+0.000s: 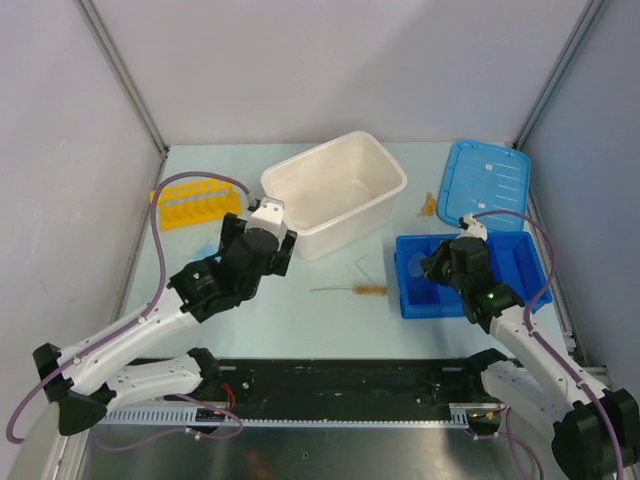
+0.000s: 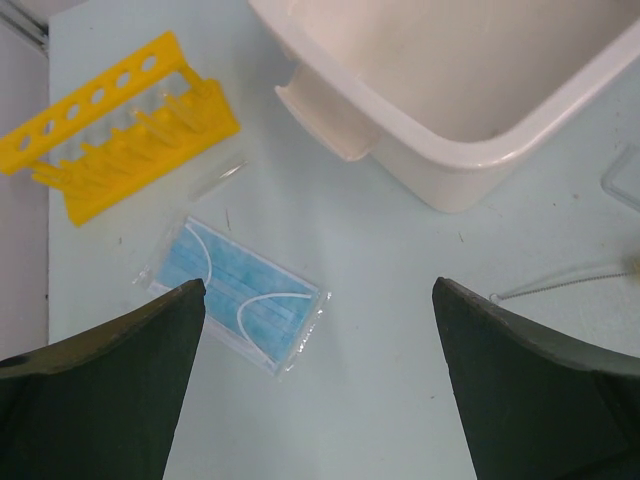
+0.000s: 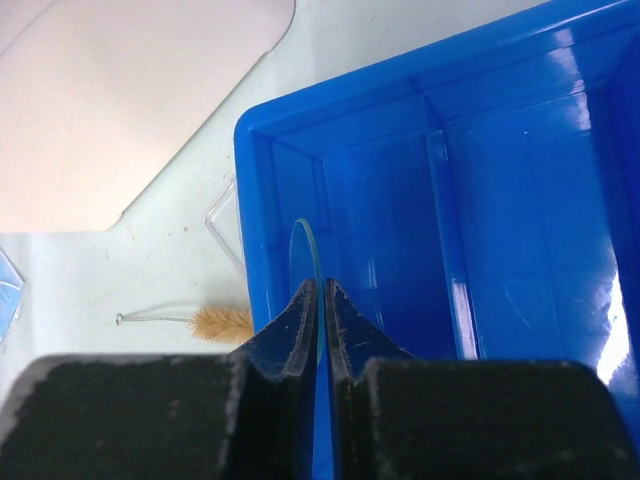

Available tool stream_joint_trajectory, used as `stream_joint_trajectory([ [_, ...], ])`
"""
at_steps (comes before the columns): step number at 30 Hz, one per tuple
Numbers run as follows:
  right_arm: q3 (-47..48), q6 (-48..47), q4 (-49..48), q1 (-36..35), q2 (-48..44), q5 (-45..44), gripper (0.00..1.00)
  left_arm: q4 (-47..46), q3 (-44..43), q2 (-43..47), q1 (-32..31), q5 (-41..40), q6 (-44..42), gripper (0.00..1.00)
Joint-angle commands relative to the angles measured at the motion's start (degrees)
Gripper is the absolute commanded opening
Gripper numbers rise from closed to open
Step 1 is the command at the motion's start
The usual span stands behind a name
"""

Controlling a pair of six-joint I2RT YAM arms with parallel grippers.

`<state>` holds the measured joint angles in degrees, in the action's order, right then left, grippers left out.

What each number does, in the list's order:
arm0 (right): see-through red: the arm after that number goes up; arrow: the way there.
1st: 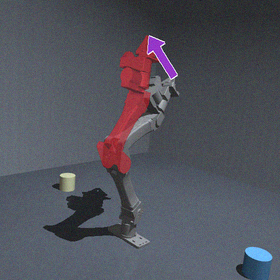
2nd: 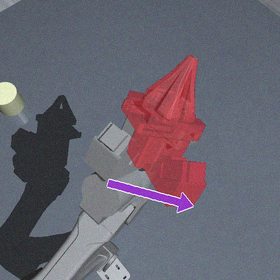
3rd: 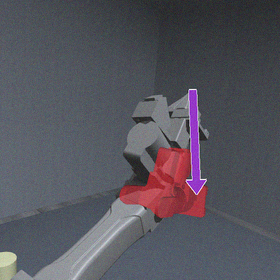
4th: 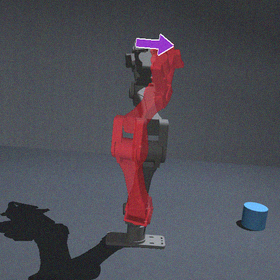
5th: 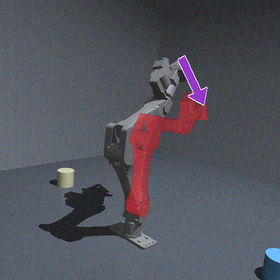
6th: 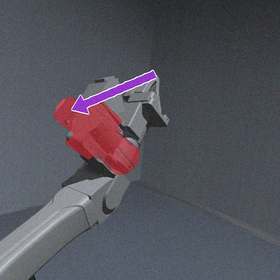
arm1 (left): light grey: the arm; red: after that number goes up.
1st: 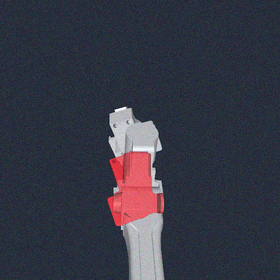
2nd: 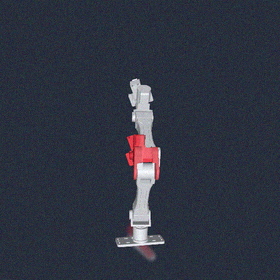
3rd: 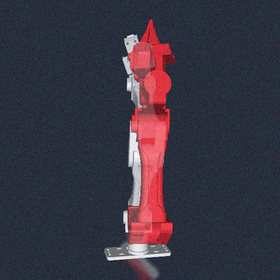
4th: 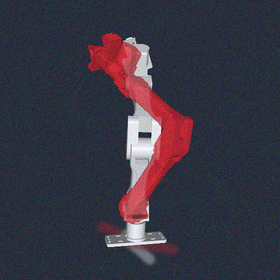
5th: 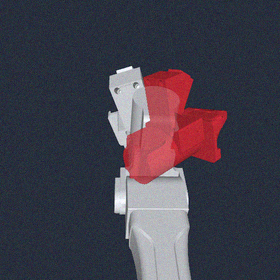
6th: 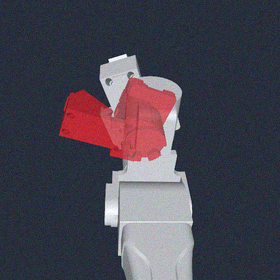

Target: Organize the chemistry lab equipment

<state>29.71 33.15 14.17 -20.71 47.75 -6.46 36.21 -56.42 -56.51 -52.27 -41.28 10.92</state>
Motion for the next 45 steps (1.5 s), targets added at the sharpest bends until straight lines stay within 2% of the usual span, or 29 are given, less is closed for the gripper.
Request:
stream_joint_trajectory([
  [1,-0.75,-1.3,-5.92,0.48,1.67,2.52,0.08,-1.63,0.22,3.27,-0.05,-5.4,-1.14,0.99],
  [14,-4.01,-1.24,-10.74,0.77,7.03,1.95,0.11,-1.77,0.78,5.71,-0.13,-8.59,-0.46,0.99],
  [17,-4.05,-1.01,-11.17,0.76,7.91,1.74,0.17,-1.8,0.85,5.68,-0.04,-9.05,-0.34,1.0],
  [23,-2.93,-1.39,-9.03,0.84,5.86,1.15,0.34,-1.78,0.96,5.93,-0.1,-10.31,-0.15,1.0],
  [31,4.24,-7.24,-1.71,-0.18,-0.4,2.72,0.39,-2.16,1.34,7.09,-0.06,-10.86,0.59,1.0],
  [38,8.12,-14.25,-5.81,-7.16,-1.88,7.63,0.41,-2.46,1.6,8.8,-0.07,-13.24,2.03,0.99],
  [45,8.87,-21.83,-14.56,-19.86,8.46,7.97,0.42,-3.41,2.79,16.05,0.05,-17.16,4.25,0.99],
])
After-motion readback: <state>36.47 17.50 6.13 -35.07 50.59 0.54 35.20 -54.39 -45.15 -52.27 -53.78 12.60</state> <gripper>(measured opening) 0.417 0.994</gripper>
